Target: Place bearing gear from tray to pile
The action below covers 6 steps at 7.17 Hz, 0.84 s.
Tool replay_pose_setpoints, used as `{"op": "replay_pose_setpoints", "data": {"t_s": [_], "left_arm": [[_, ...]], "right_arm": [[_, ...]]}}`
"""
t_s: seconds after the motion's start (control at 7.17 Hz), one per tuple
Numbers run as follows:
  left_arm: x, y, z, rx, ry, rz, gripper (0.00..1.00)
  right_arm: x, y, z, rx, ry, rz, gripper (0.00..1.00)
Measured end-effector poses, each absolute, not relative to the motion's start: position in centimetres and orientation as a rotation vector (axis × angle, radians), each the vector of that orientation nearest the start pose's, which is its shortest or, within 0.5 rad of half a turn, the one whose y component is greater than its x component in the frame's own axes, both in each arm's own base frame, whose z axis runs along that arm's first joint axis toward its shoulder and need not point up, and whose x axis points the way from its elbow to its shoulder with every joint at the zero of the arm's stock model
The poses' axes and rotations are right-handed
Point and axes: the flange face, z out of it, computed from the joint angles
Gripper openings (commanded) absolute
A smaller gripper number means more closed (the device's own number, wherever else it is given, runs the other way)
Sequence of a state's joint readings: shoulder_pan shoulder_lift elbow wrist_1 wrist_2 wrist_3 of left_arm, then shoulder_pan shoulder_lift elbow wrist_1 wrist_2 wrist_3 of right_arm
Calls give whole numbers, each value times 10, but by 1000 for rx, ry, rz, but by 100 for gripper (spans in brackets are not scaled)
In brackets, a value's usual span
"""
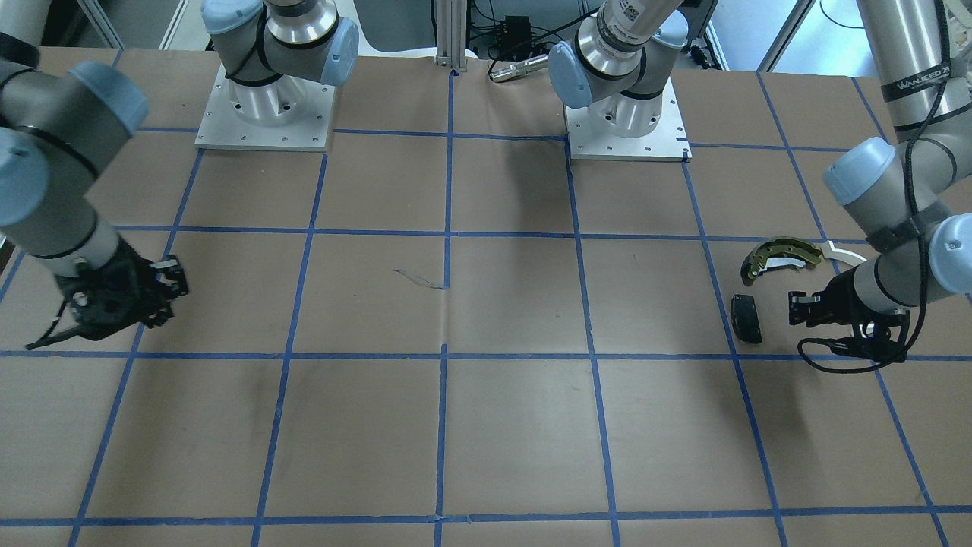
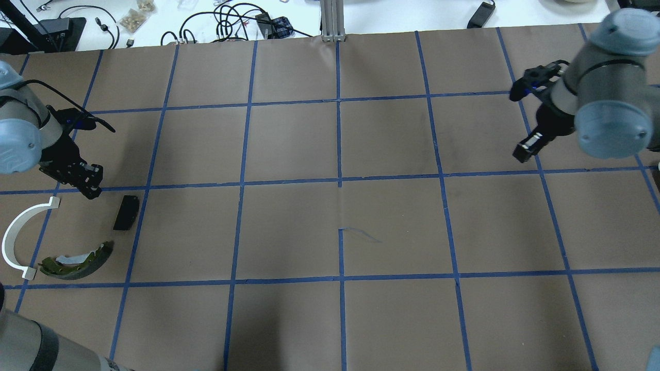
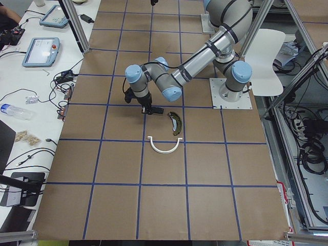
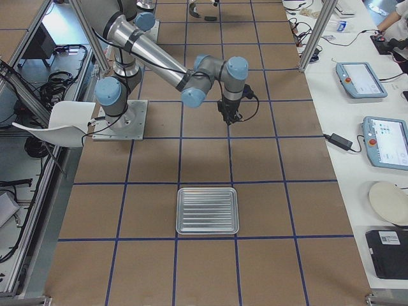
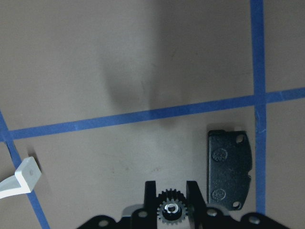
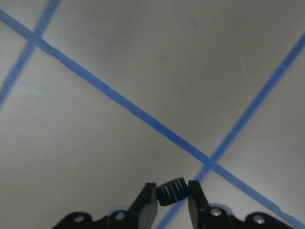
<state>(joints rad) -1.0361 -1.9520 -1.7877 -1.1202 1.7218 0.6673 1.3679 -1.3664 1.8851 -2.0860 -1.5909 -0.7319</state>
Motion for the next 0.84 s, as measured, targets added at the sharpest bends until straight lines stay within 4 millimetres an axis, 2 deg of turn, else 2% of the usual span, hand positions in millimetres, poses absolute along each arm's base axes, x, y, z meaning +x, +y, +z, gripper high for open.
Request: {"op": "replay_pose_setpoints", "data": {"t_s": [0.28,0.56,0.7,0.84], "left_arm": [[198,-535,207,192,3091,347,0],[199,-528,194,184,3093,352,2],[199,-527,191,185,3094,353,17],[199,-526,189,185,3097,356,29]], "right_arm": [[167,-517,278,-432,3094,2,10],[289,-485,259,-106,3064,-64,13],[342,-464,244,-11,3041,-94,15],[383,-446,230,66,3017,-116,20]]}}
